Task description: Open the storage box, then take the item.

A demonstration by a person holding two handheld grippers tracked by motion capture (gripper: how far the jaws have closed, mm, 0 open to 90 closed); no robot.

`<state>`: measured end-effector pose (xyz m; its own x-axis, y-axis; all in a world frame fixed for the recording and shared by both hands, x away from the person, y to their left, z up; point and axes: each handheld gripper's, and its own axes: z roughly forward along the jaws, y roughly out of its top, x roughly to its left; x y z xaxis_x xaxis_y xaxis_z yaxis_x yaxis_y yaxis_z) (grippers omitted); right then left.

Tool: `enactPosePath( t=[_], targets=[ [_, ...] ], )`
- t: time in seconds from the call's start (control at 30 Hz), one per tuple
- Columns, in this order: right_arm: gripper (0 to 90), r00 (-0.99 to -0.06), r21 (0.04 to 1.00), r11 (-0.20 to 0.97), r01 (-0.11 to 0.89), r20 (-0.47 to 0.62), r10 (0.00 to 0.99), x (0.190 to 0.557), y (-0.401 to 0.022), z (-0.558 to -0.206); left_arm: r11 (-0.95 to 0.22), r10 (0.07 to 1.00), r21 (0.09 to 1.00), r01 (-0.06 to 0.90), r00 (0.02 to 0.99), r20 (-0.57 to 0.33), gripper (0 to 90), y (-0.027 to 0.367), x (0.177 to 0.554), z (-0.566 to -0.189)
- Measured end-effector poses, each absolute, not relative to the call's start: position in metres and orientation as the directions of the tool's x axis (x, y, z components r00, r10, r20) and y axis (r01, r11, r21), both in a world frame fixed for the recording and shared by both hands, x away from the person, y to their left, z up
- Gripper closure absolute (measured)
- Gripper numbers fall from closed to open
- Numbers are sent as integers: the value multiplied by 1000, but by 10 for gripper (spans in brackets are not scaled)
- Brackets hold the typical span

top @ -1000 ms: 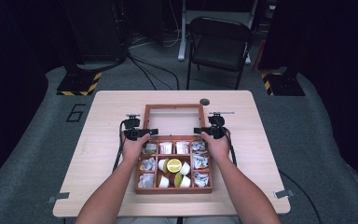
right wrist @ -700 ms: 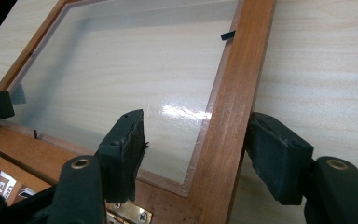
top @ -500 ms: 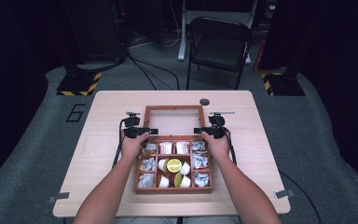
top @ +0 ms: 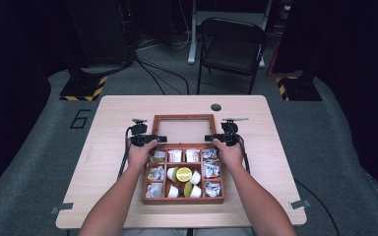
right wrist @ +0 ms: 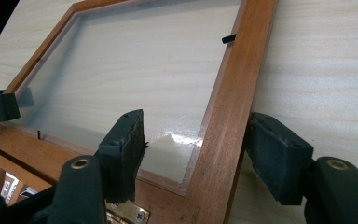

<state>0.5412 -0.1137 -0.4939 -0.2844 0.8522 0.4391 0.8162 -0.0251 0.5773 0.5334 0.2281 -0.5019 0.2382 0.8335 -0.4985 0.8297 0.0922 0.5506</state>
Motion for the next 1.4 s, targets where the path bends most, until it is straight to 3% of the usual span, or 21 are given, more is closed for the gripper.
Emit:
enactPosePath(
  t=[0.5,0.67,0.97,1.17,1.4],
  targets=[
    [373,-275,567,-39,823,457,846,541,-115,-495,89,833,553,829,242,-497,258,229,534,-502],
    [378,-273,586,-36,809,430,861,537,-117,-492,48,860,583,811,264,-437,276,233,529,-496],
    [379,-386,701,46,712,335,860,513,-118,-467,79,850,599,797,260,-458,310,247,511,-478],
    [382,-487,742,156,652,252,836,490,-100,-451,43,829,620,783,318,-460,325,247,493,-461],
    [382,-553,762,208,613,227,802,467,-88,-442,-4,839,686,728,375,-394,325,245,467,-438]
  ],
)
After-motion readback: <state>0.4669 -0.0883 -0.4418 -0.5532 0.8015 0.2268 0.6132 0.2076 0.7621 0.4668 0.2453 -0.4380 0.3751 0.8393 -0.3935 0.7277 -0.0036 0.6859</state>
